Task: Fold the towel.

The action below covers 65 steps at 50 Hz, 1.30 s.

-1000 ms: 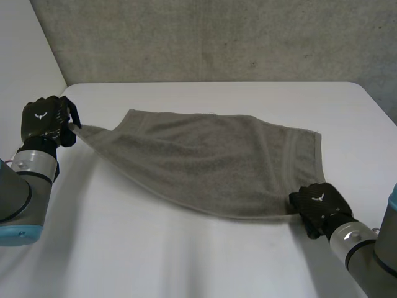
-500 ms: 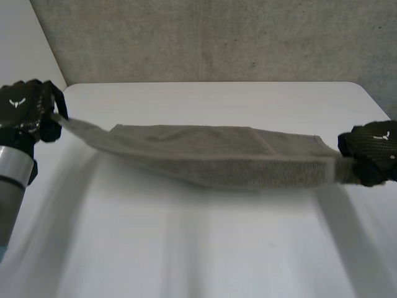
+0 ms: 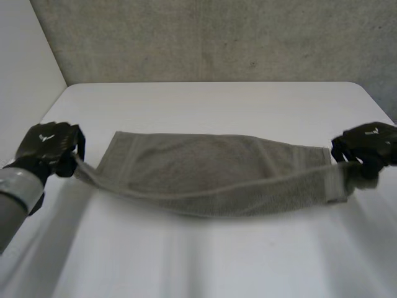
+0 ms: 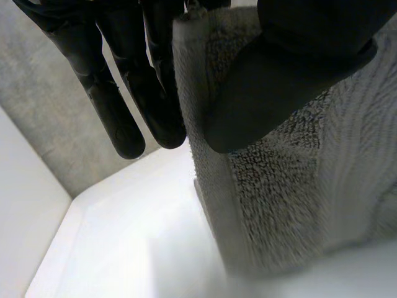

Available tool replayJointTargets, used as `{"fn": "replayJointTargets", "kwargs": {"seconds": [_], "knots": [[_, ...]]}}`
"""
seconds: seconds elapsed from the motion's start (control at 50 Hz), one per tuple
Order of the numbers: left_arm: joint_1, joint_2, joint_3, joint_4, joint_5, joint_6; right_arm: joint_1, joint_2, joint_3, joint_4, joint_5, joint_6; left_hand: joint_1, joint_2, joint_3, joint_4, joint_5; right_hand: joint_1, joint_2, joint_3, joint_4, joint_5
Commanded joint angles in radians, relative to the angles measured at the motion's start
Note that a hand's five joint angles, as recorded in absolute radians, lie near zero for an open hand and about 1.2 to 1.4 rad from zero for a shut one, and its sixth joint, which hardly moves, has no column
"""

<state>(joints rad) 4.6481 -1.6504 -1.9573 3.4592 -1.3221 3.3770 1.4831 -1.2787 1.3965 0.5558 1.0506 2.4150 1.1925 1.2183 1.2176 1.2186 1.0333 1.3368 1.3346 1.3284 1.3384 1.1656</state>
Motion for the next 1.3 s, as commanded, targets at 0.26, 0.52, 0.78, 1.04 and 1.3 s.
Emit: {"fn": "replayJointTargets", "kwargs": {"seconds": [0.26,0.52,0.78,1.04,1.3], "knots": [[-0.149,-0.615,0.55,0.228,-0.138,-0.087,0.203,0.317,-0.169,-0.566,0.319,0.288,0.204,0.178,0.179,0.178,0.188,0.06,0.062,0.068,0.058,0.056],[-0.173,-0.769,0.758,0.228,-0.163,-0.082,0.22,0.414,-0.254,-0.643,0.376,0.285,0.204,0.178,0.179,0.178,0.188,0.06,0.062,0.068,0.058,0.056],[-0.175,-0.842,0.848,0.228,-0.178,-0.081,0.239,0.461,-0.3,-0.743,0.402,0.279,0.204,0.178,0.179,0.178,0.188,0.06,0.062,0.068,0.058,0.056],[-0.201,-0.789,0.795,0.228,-0.177,-0.081,0.269,0.457,-0.326,-0.715,0.445,0.277,-0.985,-1.011,-1.01,-1.011,-1.0,-1.162,-1.16,-1.154,-1.164,-1.166],[-0.193,-0.476,0.528,0.227,-0.204,-0.082,0.26,0.124,-0.091,-0.666,0.434,0.273,-0.991,-1.016,-1.016,-1.017,-1.006,-1.162,-1.16,-1.154,-1.164,-1.166]]}}
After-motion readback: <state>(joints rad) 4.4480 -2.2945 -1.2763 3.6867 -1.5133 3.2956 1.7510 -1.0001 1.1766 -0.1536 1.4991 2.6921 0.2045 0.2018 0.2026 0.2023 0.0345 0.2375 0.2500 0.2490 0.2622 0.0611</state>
